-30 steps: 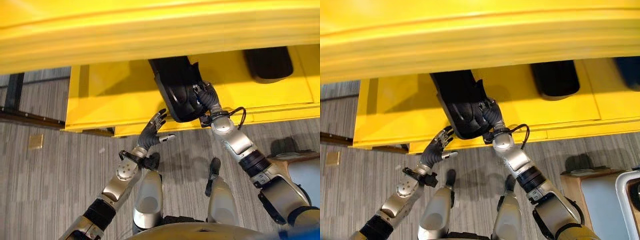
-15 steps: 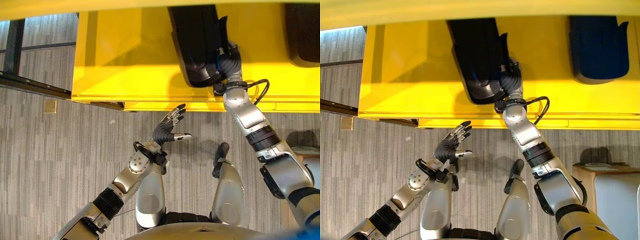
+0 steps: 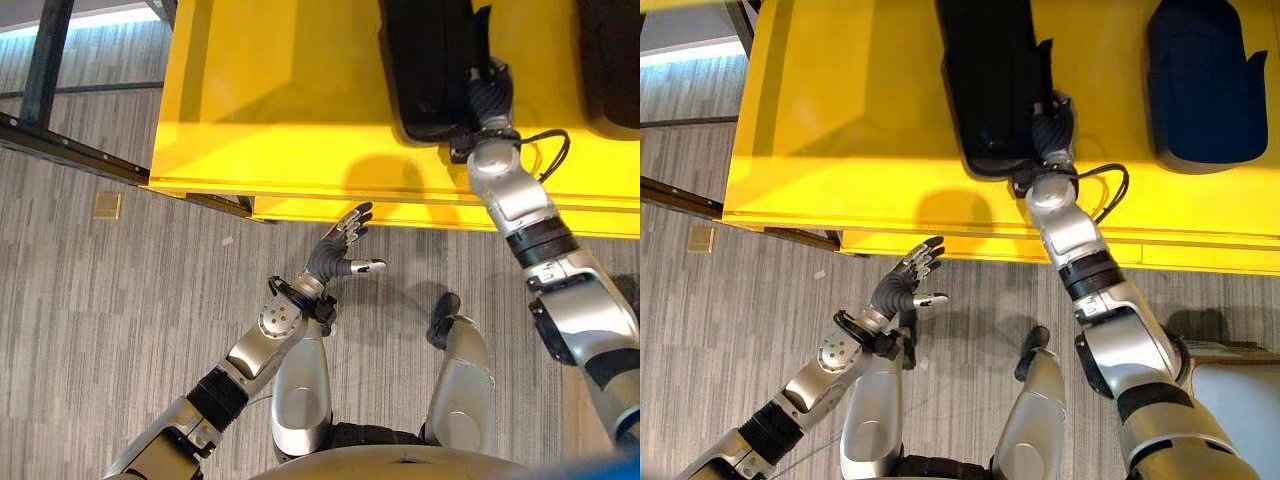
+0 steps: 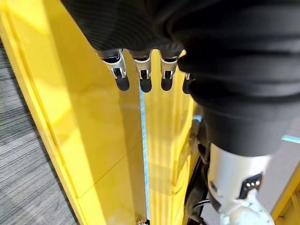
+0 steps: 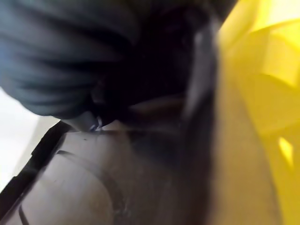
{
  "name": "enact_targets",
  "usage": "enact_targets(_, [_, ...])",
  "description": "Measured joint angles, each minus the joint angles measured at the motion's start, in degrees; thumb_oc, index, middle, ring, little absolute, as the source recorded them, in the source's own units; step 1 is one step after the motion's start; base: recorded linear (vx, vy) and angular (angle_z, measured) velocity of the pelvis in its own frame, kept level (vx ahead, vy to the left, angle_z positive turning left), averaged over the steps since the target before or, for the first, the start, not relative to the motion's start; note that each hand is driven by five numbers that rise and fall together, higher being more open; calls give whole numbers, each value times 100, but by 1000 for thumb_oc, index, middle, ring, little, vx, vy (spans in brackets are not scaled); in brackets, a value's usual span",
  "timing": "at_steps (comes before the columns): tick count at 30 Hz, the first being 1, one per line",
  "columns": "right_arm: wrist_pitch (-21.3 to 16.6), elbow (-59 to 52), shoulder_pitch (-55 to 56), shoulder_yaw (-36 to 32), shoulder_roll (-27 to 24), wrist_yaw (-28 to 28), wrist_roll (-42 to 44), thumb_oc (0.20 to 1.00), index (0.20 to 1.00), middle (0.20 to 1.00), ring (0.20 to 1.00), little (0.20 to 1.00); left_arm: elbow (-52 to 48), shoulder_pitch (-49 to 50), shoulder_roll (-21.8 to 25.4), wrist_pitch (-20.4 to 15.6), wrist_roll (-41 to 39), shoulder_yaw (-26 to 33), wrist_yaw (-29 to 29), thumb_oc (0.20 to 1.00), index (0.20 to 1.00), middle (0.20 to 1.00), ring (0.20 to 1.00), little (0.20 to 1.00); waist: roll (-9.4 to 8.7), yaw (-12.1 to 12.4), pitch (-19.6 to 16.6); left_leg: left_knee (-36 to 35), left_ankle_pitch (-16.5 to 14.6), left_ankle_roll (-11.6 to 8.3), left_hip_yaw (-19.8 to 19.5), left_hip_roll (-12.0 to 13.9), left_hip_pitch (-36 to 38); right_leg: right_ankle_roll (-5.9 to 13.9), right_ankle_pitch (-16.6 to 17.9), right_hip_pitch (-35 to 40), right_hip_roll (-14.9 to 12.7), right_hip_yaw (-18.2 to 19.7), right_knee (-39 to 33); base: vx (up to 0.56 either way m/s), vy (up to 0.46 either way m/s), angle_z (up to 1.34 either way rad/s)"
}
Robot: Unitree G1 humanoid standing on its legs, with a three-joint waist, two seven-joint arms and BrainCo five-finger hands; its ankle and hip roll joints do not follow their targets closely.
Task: Move parts from the plastic box to the shelf.
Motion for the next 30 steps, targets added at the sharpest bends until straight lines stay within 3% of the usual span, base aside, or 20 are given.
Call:
enact_targets(13, [-320, 875, -711, 37, -214, -447, 910, 200, 200, 200, 200, 200, -116, -3, 152, 71, -16, -77, 0, 1000, 1000, 1000, 1000, 1000, -22, 159, -2, 92, -17, -12, -131, 35, -249, -12, -4, -97, 54, -89, -7, 3, -6, 2])
enact_targets(30, [-419, 1459, -1105, 174, -174, -652, 1293, 200, 200, 200, 200, 200, -121, -68, 222, 47, -183, -155, 133, 1000, 1000, 1000, 1000, 1000, -57, 166, -11, 298, -124, 10, -149, 41, -409, 14, 21, -124, 51, -89, -64, 2, 6, 0])
